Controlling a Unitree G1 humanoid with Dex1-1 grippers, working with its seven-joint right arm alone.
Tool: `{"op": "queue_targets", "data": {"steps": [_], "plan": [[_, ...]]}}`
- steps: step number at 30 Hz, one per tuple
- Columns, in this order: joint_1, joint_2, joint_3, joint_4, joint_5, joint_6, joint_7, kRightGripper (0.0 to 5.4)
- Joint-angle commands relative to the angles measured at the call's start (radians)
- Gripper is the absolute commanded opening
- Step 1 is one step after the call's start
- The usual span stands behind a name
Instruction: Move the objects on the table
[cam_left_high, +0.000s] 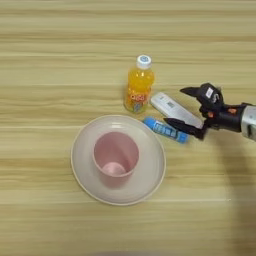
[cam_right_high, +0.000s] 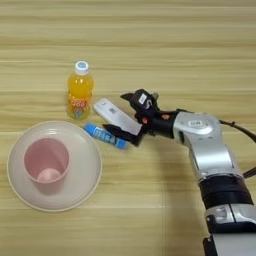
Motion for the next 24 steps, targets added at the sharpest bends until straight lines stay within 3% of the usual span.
{"op": "queue_targets", "data": {"steps": [1,24], "plan": [[-0.101,-0.026,-0.030,0.001,0.002,-0.002,-0.062,5.37],[-0.166,0.010,0.020,0.191,-0.084,0.039,-0.179,5.37]]}}
